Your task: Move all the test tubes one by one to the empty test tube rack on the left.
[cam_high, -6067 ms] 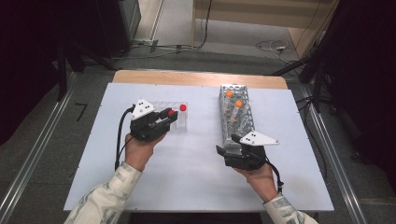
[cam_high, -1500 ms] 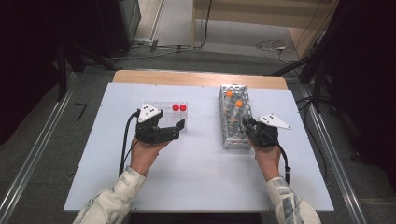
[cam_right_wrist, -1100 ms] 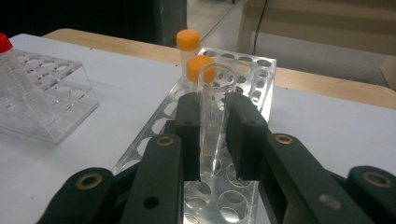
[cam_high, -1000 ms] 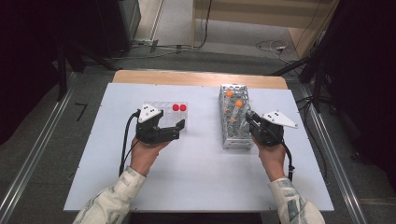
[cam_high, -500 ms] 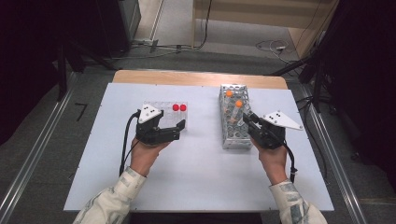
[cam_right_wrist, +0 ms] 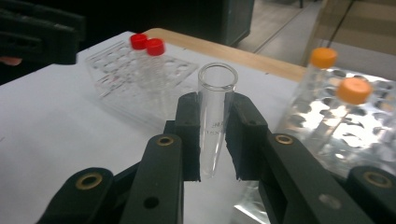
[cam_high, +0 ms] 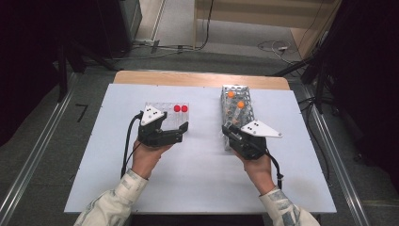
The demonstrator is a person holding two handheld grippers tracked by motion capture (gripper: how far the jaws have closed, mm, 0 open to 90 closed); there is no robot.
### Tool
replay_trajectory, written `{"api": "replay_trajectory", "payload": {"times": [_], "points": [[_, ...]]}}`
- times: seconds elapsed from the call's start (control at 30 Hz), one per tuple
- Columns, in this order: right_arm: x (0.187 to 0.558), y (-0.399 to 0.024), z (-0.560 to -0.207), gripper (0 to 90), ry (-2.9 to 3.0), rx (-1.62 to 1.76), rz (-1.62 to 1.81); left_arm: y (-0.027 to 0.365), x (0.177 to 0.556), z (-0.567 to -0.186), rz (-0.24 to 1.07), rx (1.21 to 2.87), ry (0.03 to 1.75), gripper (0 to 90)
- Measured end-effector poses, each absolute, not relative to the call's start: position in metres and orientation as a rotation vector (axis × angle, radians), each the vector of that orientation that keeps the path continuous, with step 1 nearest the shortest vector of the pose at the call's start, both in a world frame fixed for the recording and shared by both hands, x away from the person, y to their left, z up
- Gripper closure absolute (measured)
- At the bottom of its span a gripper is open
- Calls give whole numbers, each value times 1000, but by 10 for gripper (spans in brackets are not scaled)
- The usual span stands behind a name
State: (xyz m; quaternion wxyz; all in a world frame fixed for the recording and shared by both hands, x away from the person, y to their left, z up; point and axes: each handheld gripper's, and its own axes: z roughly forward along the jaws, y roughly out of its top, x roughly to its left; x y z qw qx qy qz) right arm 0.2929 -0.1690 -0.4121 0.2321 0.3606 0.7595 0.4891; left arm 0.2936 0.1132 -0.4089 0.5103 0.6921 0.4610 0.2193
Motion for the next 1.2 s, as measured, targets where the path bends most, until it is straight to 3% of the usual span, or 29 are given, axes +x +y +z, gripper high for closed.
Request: {"api": "replay_trajectory", "payload": {"times": [0.37,0.57,0.93,1.2], "points": [[284,-130,-437,731,2223,914,1307,90,282,-407,467,1715,1008,212],[282,-118,-444,730,2253,896,1303,76,276,-410,429,1764,944,310],[278,-111,-445,731,2264,864,1306,68,274,-416,412,1814,897,568],[277,-110,-444,730,2263,862,1304,63,272,-418,421,1833,886,664]]}}
